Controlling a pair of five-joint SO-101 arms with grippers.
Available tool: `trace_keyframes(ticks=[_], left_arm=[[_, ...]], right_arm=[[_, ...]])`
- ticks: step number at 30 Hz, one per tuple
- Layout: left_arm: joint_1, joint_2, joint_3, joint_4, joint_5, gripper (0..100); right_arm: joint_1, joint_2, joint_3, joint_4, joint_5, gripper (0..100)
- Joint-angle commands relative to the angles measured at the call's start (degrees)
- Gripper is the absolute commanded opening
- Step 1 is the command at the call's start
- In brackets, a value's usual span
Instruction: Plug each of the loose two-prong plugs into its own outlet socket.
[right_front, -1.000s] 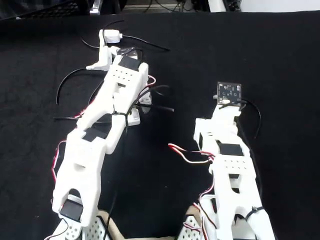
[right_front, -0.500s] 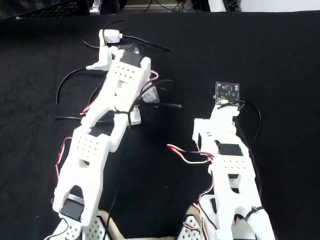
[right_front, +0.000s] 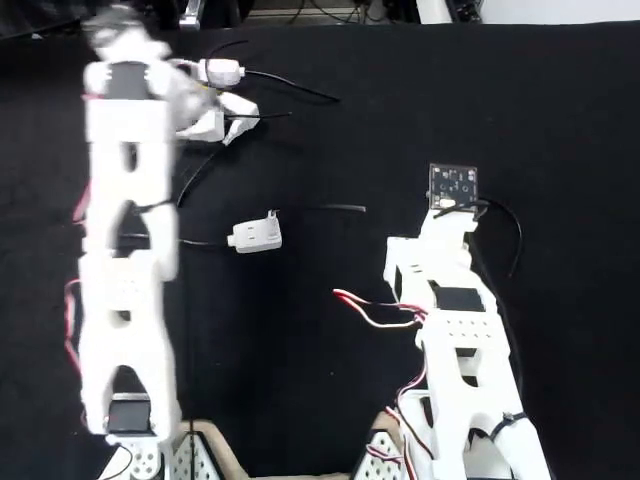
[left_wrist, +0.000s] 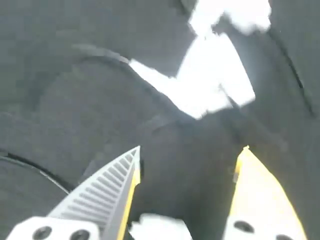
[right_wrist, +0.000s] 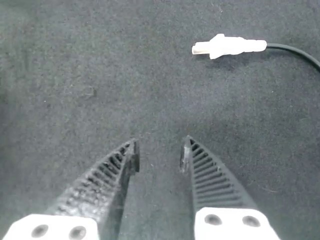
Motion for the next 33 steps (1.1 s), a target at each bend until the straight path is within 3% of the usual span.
trace_keyframes(ticks=[1, 6, 12, 16, 18, 22, 33], left_arm=[[-10.51, -0.97, -1.27, 0.7, -0.09, 30], [-22.2, -1.14, 16.66, 0.7, -0.09, 30], [-28.97, -0.53, 35.82, 0.35, -0.09, 30], [-29.85, -0.53, 44.44, -4.48, 0.18, 30], [-30.37, -0.62, 46.2, -6.24, 0.18, 30], [-30.9, -0.44, 47.25, -8.09, 0.18, 30], [-30.46, -0.44, 47.34, -9.41, -0.18, 30]], right_arm=[[-0.62, -1.71, -0.57, -0.53, 0.26, 15.3], [-2.02, -1.71, -2.15, 1.76, 4.57, 15.3], [-5.45, -1.36, -6.2, 5.54, 8.26, 15.5], [-13.27, -1.36, -10.68, 13.27, 8.26, 27.6], [-19.6, -1.27, -12.44, 16.53, 8.26, 31.9], [-29.19, -1.27, -15.16, 18.64, 8.26, 29.3], [-31.56, 4.26, -25.8, 18.64, 7.65, 29.3]])
